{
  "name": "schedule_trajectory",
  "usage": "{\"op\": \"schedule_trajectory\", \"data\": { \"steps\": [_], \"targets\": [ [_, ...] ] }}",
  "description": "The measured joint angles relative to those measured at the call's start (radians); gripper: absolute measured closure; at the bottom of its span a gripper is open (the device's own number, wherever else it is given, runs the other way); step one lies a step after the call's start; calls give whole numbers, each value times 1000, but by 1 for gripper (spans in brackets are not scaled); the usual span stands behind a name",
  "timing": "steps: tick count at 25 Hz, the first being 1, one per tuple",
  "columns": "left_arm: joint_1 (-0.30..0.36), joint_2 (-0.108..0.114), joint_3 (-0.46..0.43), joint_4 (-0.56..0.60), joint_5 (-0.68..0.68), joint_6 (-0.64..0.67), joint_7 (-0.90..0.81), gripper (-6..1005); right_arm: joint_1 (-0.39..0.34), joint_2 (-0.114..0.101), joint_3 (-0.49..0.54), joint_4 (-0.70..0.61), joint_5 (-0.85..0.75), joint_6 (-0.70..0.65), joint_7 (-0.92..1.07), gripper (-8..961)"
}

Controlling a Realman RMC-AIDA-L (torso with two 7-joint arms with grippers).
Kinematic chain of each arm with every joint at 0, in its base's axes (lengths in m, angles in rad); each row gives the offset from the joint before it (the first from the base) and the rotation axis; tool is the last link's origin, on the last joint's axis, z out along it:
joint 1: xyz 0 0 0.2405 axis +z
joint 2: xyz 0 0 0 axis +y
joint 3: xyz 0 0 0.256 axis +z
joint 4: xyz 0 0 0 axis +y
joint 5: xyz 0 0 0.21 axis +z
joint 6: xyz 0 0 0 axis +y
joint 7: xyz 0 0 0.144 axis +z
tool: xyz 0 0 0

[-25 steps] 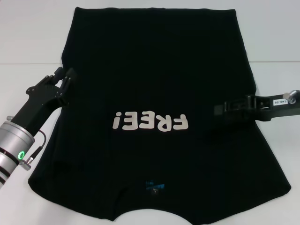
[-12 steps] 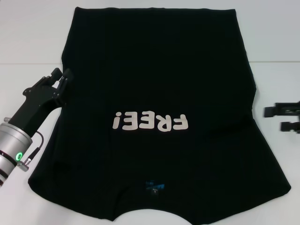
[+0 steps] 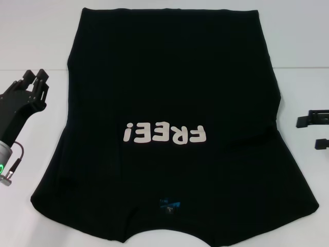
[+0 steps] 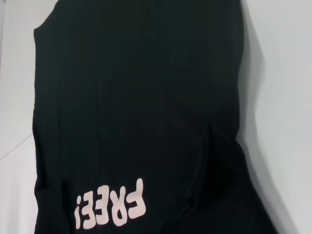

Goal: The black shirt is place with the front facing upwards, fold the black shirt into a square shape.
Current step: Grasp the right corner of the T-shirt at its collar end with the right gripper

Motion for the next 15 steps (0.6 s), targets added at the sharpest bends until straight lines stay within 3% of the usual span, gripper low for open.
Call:
{"op": "schedule_trajectory", "data": {
  "steps": [15],
  "targets": [
    [2,-3,-8,-8,0,-4,40,694,94,69,-46,91,-63,197,-36,9]
  ]
}}
